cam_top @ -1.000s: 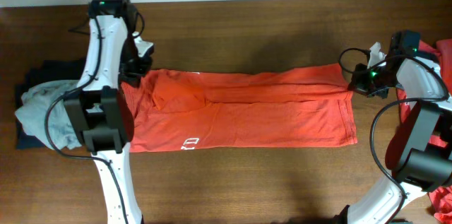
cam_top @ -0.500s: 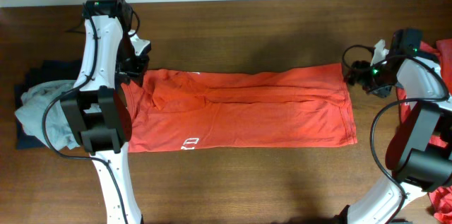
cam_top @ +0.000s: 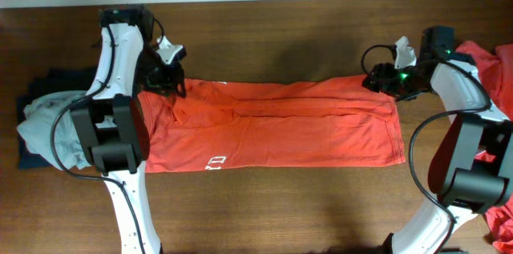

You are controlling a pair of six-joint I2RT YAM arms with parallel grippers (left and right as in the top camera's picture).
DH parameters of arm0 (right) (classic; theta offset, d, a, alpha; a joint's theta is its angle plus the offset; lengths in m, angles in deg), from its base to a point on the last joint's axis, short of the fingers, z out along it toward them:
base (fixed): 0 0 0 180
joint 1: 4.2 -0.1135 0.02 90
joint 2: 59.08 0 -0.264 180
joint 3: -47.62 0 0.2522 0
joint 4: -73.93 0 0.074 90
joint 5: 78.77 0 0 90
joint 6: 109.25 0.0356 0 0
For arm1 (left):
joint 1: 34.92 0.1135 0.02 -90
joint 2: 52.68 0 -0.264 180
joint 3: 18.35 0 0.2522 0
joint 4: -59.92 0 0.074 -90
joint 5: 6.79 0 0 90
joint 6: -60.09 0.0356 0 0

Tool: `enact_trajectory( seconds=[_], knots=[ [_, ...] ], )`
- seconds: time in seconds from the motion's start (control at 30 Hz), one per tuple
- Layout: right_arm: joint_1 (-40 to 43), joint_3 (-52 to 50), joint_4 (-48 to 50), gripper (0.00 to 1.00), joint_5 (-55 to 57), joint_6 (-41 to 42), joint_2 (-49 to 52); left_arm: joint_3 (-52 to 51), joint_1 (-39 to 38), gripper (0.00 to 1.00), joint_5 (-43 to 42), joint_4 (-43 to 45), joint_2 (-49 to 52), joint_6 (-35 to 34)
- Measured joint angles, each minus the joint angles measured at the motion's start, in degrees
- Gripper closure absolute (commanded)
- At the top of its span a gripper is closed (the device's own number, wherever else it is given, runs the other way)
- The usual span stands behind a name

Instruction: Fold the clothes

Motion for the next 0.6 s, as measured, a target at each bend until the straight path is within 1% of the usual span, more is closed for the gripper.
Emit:
enact_trajectory(
  seconds=[0.07,0.27,0.33,0.4,0.5,0.6],
  knots=[
    [0.0,0.0,0.0,0.36,0.0,0.0,0.0,-1.9,-0.3,0.74,-2.2,1.3,0.0,0.2],
    [0.0,0.0,-0.3,0.36,0.0,0.0,0.0,-4.3,-3.9,0.91,-12.8,-0.1,0.0,3.8],
    [0.0,0.0,-0.4,0.36,0.0,0.0,0.0,-4.3,-5.4,0.91,-14.3,-0.4,0.0,4.7],
    [0.0,0.0,-0.4,0.36,0.0,0.0,0.0,-4.3,-6.8,0.9,-14.1,-1.6,0.0,6.1],
    [0.0,0.0,-0.4,0.36,0.0,0.0,0.0,-4.4,-8.2,0.89,-9.0,-5.4,0.0,8.3],
    [0.0,0.0,-0.4,0.36,0.0,0.0,0.0,-4.5,-9.1,0.83,-5.5,-9.9,0.0,12.5]
  ],
)
